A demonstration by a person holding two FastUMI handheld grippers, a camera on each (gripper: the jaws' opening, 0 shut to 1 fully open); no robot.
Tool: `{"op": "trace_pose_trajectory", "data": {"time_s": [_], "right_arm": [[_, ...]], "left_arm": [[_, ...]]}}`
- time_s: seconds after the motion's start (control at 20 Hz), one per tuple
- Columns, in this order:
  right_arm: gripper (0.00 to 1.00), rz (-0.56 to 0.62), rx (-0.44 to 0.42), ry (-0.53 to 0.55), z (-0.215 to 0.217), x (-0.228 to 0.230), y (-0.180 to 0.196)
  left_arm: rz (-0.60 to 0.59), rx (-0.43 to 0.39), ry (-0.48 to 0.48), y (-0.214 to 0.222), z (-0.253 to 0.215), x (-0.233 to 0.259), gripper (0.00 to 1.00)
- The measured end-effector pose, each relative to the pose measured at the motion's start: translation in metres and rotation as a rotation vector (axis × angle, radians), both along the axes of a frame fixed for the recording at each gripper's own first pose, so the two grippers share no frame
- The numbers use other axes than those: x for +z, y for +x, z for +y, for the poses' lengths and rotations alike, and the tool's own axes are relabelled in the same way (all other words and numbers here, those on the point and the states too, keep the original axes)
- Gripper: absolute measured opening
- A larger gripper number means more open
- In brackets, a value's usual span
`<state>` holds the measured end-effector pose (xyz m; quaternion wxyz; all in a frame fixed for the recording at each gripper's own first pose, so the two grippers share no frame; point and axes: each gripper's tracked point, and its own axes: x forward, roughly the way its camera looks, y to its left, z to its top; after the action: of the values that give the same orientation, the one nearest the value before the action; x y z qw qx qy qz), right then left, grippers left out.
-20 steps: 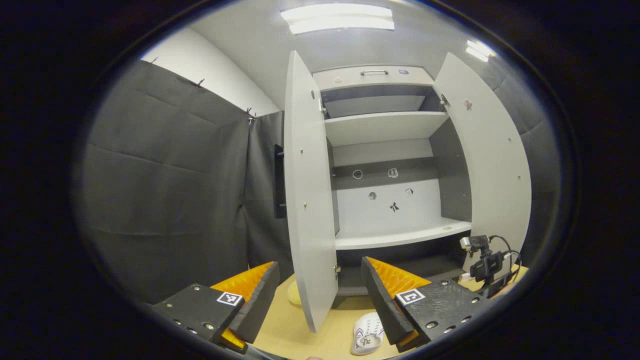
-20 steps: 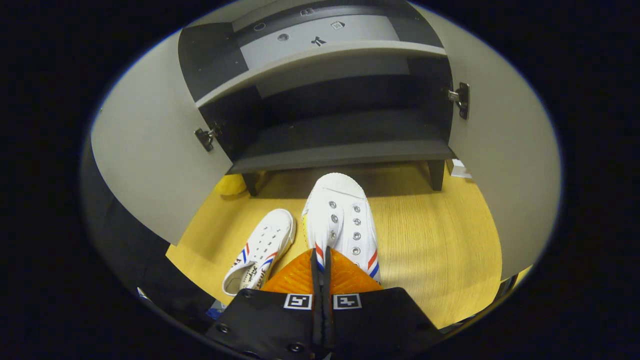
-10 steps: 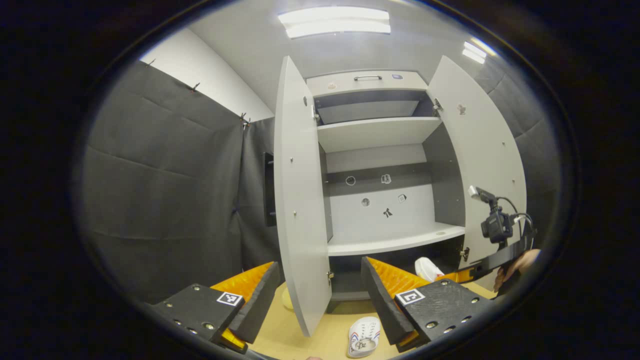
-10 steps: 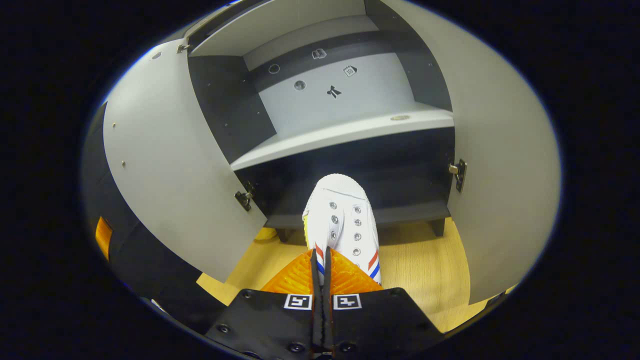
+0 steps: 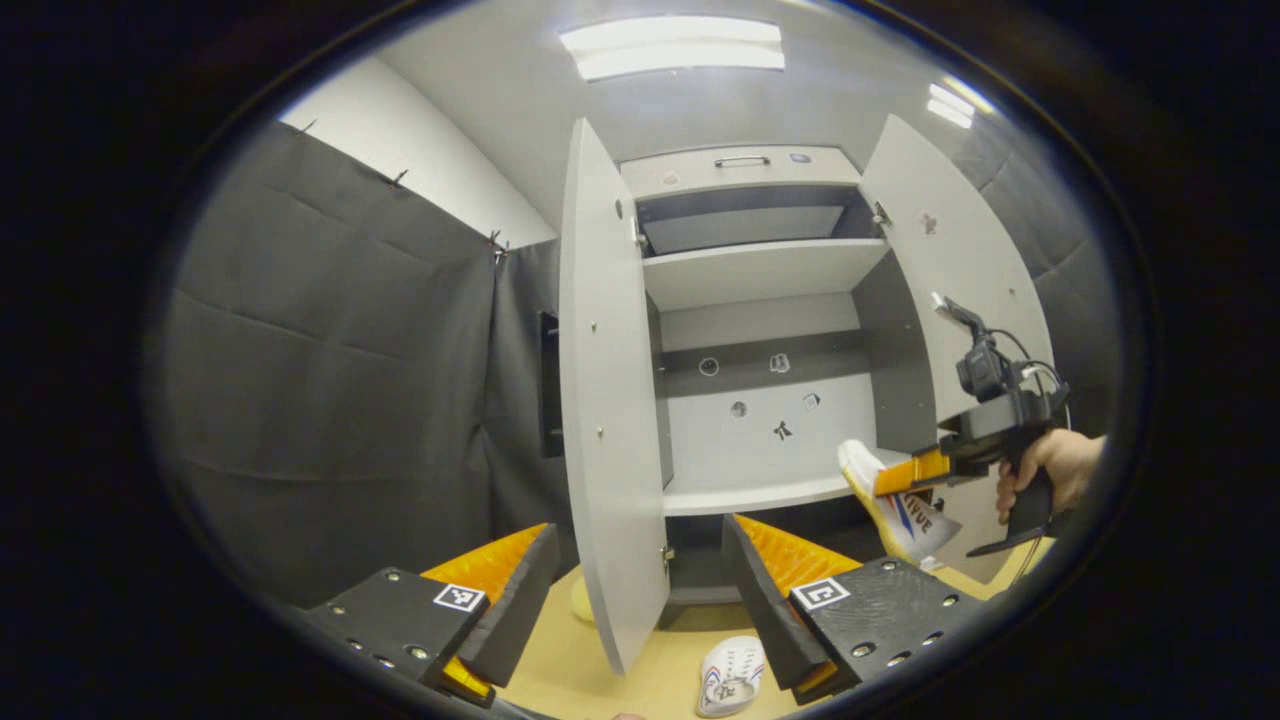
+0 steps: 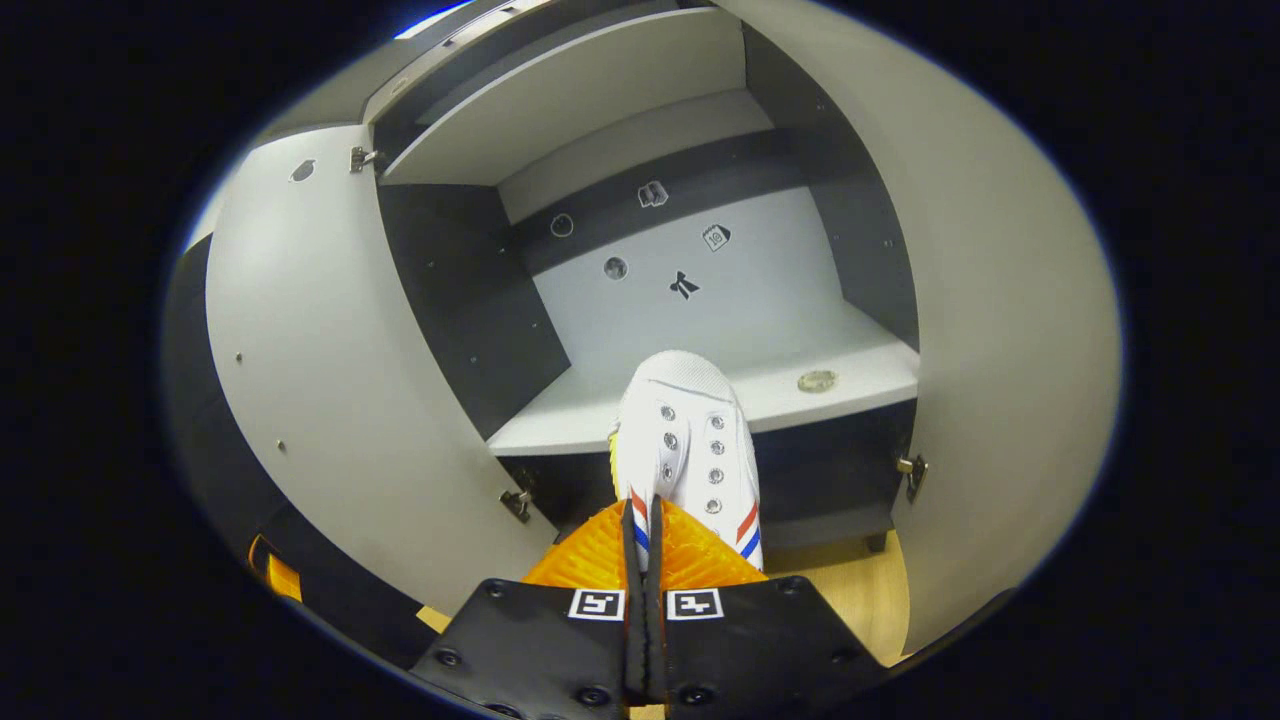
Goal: Grab one shoe with the right hand and put it into the shoe cabinet, grab the other shoe with the left hand and put it into the shoe cabinet; then close the right door with the right hand and the left door with the left hand.
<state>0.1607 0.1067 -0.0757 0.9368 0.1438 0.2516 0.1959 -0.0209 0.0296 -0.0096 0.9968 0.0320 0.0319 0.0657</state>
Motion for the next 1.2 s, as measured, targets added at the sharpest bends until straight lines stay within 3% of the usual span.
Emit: {"op": "trace_pose_trajectory", "data": {"time_s": [0.4, 0.8, 1.2], "right_arm": [[0.01, -0.094, -0.075, -0.025, -0.003, 0.042, 0.079], [0.01, -0.108, -0.139, -0.107, -0.004, 0.054, 0.162], [0.01, -0.044, -0.185, -0.248, 0.002, 0.030, 0.230]], "left_arm": [[0.016, 0.026, 0.007, 0.000, 0.004, -0.005, 0.95], [0.016, 0.050, 0.020, 0.001, 0.007, -0.005, 0.94], [0.016, 0.075, 0.032, 0.001, 0.008, -0.003, 0.95]]}}
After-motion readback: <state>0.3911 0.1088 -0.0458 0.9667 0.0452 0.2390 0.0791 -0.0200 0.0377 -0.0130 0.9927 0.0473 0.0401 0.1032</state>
